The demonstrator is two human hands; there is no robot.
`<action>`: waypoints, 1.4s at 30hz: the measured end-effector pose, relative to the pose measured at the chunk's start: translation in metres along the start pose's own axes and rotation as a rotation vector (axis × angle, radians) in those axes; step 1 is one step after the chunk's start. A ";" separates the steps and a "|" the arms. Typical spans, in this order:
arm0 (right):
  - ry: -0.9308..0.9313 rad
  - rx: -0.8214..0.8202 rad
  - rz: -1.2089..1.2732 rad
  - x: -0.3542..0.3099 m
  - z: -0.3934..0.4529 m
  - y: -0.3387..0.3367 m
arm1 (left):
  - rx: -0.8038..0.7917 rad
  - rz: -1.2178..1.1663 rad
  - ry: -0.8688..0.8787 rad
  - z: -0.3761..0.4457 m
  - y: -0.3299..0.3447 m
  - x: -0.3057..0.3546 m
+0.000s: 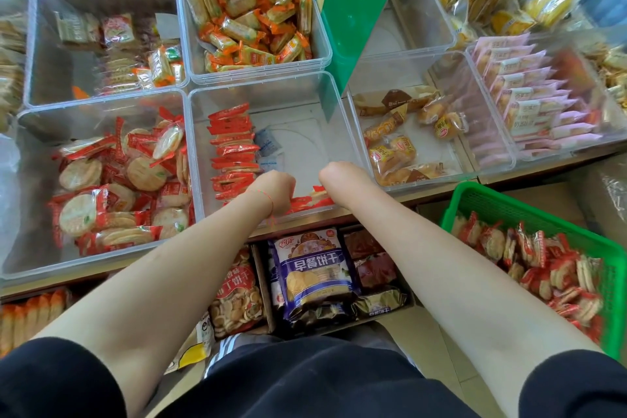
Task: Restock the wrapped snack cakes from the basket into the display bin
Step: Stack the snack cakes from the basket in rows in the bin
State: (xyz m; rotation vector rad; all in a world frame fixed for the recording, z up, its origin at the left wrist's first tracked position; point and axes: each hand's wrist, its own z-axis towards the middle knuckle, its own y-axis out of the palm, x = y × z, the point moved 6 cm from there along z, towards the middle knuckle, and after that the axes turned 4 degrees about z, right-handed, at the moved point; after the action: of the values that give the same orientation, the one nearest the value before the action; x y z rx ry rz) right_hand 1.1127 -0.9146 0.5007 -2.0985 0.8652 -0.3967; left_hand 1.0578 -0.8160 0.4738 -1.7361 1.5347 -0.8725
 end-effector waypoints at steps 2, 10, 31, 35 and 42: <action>-0.012 -0.012 -0.086 -0.007 0.003 0.001 | 0.005 -0.010 -0.027 -0.001 0.002 -0.003; 0.018 -0.077 -0.123 -0.003 0.010 0.003 | 0.044 -0.146 -0.144 -0.001 0.007 -0.010; 0.064 -0.112 0.342 0.009 0.000 0.020 | -0.168 -0.154 -0.072 0.005 0.009 0.012; 0.067 -0.109 0.407 0.011 -0.002 0.023 | -0.172 -0.112 -0.068 -0.001 0.008 0.013; 0.069 0.405 0.880 0.046 -0.023 -0.003 | 0.116 -0.101 -0.159 -0.006 -0.027 0.025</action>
State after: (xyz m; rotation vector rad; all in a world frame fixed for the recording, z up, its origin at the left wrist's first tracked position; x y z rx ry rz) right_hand 1.1343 -0.9586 0.5162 -1.1855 1.4940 -0.1438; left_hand 1.0704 -0.8384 0.5004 -1.7664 1.2786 -0.8350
